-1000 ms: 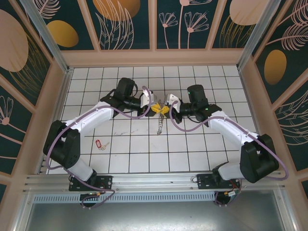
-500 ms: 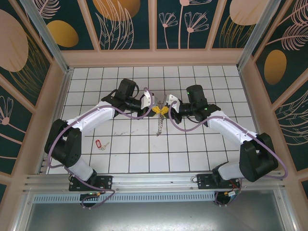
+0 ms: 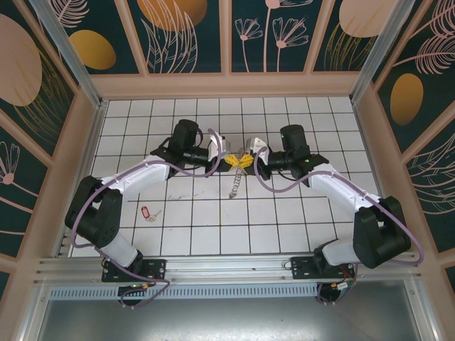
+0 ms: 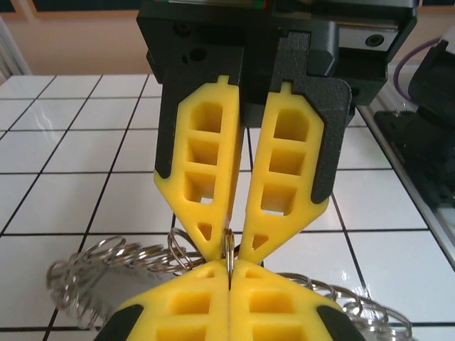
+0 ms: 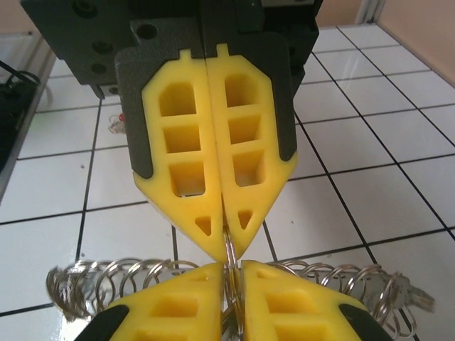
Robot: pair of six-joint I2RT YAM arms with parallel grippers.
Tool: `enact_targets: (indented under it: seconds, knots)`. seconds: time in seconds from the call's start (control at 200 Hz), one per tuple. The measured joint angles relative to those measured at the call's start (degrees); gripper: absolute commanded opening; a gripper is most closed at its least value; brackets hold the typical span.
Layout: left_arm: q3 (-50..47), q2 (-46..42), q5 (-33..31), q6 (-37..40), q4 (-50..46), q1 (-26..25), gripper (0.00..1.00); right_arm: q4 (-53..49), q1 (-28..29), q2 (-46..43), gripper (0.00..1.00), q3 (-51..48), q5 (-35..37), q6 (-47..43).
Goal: Put the keys on the keyring
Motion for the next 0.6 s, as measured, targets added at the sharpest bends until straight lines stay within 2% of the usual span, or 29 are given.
enact_targets:
  seconds: [0.15,0.44,0.596]
  knots:
    - [-1.84,0.00,1.55,-4.24,5.92,0.13,0.00,1.86,-1.20,0.00,0.14,-0.63,-2.82,1.16]
    - [-6.29,-0.74,2.69,-10.47,16.63,0.17,0.00,4.00,-2.10,-0.57,0.01,-1.73,-5.75,2.51]
    - [-6.84,-0.98,2.60,-11.61,18.12,0.17,0.00,4.24,-2.10,-0.68,0.00,-1.73,-5.97,2.54]
